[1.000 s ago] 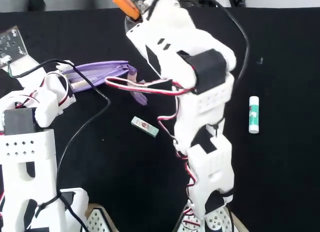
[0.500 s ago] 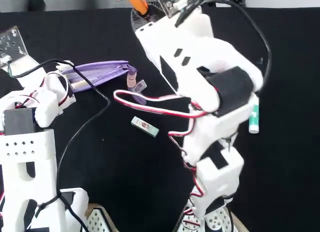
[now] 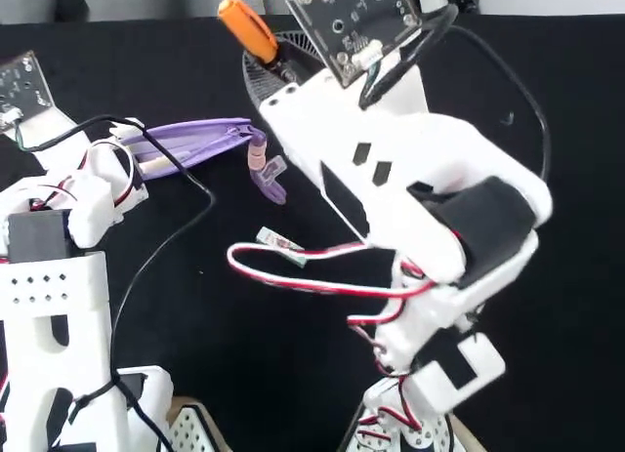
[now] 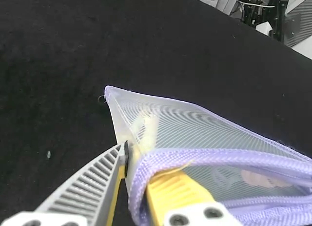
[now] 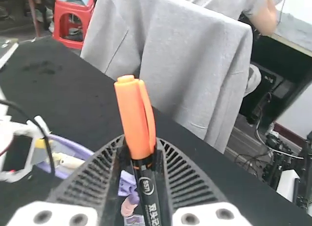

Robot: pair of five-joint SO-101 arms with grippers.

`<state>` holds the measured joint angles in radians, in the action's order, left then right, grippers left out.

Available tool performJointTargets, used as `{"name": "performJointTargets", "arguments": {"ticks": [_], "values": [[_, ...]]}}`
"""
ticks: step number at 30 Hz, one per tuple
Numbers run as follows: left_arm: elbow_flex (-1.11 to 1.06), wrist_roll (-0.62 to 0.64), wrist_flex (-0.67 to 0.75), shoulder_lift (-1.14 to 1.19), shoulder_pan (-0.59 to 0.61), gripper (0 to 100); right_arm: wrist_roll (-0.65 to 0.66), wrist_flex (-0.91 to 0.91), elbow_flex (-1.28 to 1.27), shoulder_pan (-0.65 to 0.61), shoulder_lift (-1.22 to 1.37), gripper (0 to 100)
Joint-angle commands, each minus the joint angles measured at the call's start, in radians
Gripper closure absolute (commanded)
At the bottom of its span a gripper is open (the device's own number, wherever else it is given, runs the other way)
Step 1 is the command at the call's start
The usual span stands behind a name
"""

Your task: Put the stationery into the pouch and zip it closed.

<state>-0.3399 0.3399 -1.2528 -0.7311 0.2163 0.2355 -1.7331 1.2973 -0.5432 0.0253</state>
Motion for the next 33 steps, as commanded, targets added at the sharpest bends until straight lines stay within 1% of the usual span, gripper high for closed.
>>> {"name": "performJointTargets", "arguments": {"ticks": [1,4,8,21,24,27,33], "values": [[0.008,0.014,0.006,-0.018,-0.010,97,0.003,-0.034,-0.077,-0.049,-0.116,98.8],[0.010,0.014,0.006,-0.018,-0.010,97,0.003,-0.026,-0.133,-0.077,-0.163,98.8],[0.010,0.014,0.006,-0.018,-0.010,97,0.003,0.023,-0.222,-0.081,-0.170,98.8],[0.008,0.014,0.005,-0.018,-0.010,97,-0.005,0.245,-0.536,-0.081,-0.180,98.8],[0.008,0.014,0.005,-0.018,-0.008,97,-0.005,0.315,-0.634,-0.083,-0.219,98.7],[0.008,0.014,0.005,-0.018,-0.005,97,-0.005,0.453,-0.819,-0.080,-0.306,98.7],[0.008,0.014,0.005,-0.018,-0.007,97,0.000,0.908,-1.333,-0.080,-0.573,98.7]]}}
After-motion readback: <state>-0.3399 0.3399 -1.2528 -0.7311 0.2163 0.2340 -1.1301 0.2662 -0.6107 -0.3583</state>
